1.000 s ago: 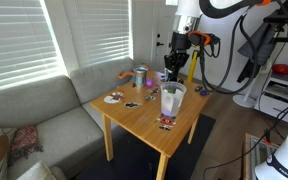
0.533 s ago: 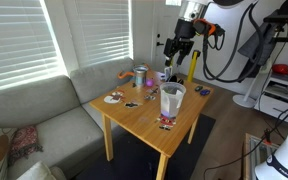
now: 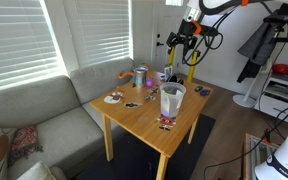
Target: Put the plastic cup on the left side of the table then put the squishy drinks in it
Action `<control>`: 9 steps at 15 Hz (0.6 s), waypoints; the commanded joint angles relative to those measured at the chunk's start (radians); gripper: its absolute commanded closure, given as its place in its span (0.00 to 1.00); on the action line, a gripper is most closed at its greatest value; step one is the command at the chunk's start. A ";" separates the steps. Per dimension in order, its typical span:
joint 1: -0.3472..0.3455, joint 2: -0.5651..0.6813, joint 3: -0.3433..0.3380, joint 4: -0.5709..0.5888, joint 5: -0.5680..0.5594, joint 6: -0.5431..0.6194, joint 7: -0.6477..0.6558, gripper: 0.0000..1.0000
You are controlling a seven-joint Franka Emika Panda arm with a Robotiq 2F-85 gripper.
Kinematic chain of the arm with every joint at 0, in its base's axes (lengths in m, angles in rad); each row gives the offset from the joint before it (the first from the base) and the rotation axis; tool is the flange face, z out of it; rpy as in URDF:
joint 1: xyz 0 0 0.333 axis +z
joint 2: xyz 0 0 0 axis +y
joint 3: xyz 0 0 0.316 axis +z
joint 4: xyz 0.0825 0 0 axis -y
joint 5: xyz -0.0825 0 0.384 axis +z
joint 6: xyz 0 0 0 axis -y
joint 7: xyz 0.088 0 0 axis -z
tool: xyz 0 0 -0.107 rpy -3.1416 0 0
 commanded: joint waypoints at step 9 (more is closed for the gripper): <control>0.004 0.340 -0.113 0.283 -0.051 -0.002 0.527 0.00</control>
